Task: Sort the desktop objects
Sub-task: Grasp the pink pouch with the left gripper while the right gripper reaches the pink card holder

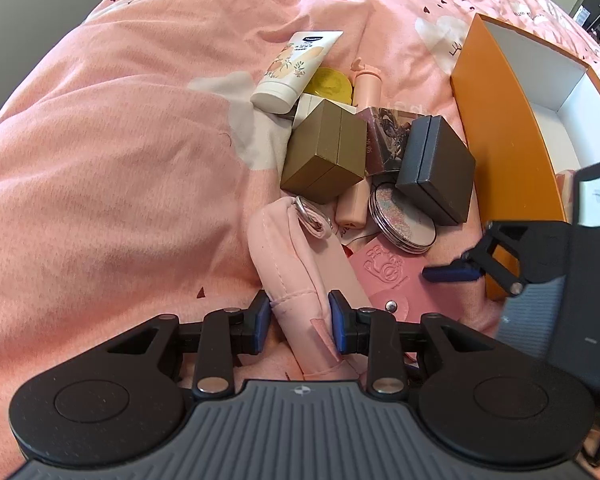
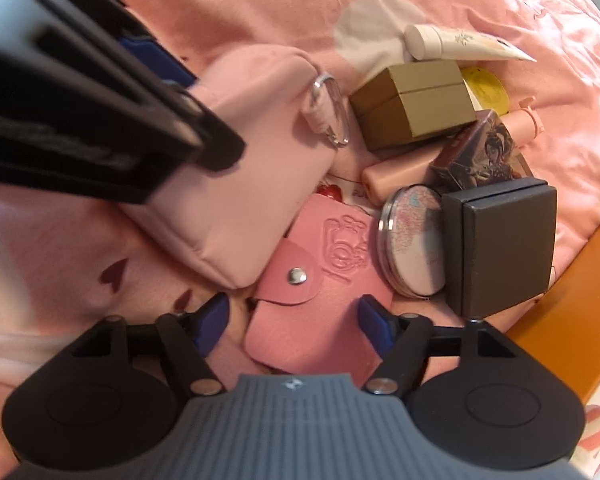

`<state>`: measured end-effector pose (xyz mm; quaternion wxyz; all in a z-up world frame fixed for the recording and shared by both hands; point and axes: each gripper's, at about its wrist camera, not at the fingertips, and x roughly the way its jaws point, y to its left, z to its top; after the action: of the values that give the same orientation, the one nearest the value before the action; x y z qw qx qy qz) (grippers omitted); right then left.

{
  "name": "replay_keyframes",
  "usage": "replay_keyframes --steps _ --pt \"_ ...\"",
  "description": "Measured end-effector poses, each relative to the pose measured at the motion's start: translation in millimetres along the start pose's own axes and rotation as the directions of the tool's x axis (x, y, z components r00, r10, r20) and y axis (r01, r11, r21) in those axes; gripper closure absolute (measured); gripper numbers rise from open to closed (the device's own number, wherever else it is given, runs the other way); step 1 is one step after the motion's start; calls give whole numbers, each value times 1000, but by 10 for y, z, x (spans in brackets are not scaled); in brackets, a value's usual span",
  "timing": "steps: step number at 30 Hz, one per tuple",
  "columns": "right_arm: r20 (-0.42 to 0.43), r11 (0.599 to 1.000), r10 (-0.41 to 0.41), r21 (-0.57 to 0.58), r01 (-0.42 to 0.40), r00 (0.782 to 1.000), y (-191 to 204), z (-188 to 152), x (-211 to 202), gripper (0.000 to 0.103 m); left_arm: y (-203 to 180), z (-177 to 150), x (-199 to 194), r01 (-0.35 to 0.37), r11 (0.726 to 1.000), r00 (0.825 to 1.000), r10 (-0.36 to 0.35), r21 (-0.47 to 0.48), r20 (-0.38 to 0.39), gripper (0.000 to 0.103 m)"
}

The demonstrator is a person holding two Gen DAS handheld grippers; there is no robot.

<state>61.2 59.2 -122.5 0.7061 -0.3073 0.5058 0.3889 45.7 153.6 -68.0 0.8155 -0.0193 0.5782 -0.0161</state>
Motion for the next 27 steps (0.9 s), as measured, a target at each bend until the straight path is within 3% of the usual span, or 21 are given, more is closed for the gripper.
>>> replay_keyframes --steps 2,5,10,13,16,21,27 --pt "-24 1000 -30 -5 30 999 0 13 72 23 13 -9 2 7 1000 1000 -7 -8 1 68" --pt "-16 998 -62 -3 62 998 20 -12 29 34 12 -18 -9 9 1000 1000 -9 -6 6 68" --pt "32 989 -148 -7 148 988 93 -88 -184 68 32 -38 -34 15 1000 1000 -15 -12 12 68" --pt "54 985 -172 -4 172 984 102 -98 -268 79 19 -40 -36 11 1000 1000 -11 -1 14 68" --pt "87 976 -216 15 216 972 109 -70 -404 81 -19 -42 -34 5 1000 1000 -6 17 17 68" --pt "76 981 -194 26 192 978 21 -6 -386 75 -118 3 14 22 998 999 -24 66 30 68" --pt "67 982 -179 -43 183 982 58 57 -197 67 -46 65 156 56 998 998 -56 11 17 68"
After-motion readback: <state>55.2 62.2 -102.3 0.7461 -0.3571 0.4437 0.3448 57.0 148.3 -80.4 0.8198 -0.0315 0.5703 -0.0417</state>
